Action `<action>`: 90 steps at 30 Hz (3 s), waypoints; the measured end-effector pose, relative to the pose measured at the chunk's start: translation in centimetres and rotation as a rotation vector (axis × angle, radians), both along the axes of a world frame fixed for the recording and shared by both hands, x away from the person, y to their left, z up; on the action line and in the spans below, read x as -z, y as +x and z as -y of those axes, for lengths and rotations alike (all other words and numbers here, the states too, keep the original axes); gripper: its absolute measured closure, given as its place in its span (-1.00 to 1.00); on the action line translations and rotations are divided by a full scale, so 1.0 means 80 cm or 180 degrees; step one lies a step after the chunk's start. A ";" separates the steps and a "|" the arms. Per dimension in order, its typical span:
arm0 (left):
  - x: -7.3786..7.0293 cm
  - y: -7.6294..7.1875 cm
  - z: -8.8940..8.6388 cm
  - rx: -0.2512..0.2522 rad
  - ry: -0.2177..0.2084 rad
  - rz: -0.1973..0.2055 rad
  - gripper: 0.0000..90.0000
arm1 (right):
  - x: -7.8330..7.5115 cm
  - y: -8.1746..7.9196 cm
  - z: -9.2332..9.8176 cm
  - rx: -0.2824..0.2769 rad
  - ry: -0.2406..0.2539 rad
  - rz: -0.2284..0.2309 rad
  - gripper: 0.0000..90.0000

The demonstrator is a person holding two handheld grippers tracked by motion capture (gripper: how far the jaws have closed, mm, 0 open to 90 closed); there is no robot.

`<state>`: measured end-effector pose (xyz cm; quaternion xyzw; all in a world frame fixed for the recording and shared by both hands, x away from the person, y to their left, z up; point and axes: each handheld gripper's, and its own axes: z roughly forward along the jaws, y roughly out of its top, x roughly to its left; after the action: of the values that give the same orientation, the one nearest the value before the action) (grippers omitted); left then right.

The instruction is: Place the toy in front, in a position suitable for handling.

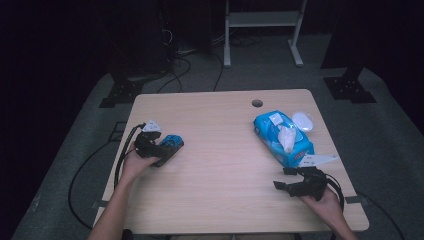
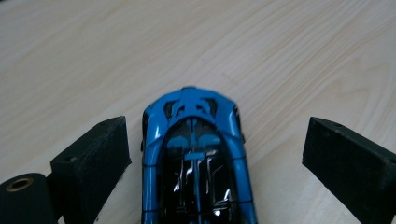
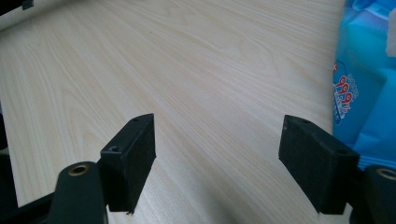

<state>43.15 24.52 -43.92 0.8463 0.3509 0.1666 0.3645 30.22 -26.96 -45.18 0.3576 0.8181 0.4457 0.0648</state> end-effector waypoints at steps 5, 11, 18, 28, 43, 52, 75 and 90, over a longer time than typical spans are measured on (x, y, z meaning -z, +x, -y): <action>0.014 0.005 -0.001 -0.0058 0.0138 -0.0181 -0.85 | 0.001 -0.001 0.003 -0.0010 -0.0001 -0.0006 -0.42; 0.022 0.013 -0.003 -0.0124 0.0312 -0.0281 -0.85 | 0.002 -0.002 0.005 0.0004 0.0011 -0.0013 -0.42; 0.019 0.013 -0.007 -0.0157 0.0317 -0.0296 -0.75 | 0.002 -0.001 0.005 0.0001 0.0009 -0.0011 -0.42; 0.020 0.022 0.006 -0.0097 0.0569 -0.0623 -0.63 | 0.000 -0.003 0.006 -0.0003 0.0030 -0.0004 -0.42; 0.019 0.022 0.002 -0.0072 0.0551 -0.0683 -0.43 | -0.003 -0.005 0.009 0.0026 0.0063 0.0040 -0.42; 0.016 0.019 0.004 -0.0062 0.0600 -0.0626 -0.38 | -0.004 -0.005 0.010 0.0040 0.0092 0.0044 -0.42; -0.033 -0.003 0.038 0.0234 0.0558 -0.0242 -0.38 | -0.004 -0.002 0.011 0.0065 0.0103 0.0056 -0.42; -0.058 -0.028 0.120 0.0785 0.0519 -0.0071 -0.38 | -0.005 -0.001 0.017 0.0100 0.0095 0.0065 -0.42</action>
<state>40.91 14.92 -39.32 0.9116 0.2335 0.1391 0.3083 30.12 -28.29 -44.80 0.3668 0.8049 0.4605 0.0748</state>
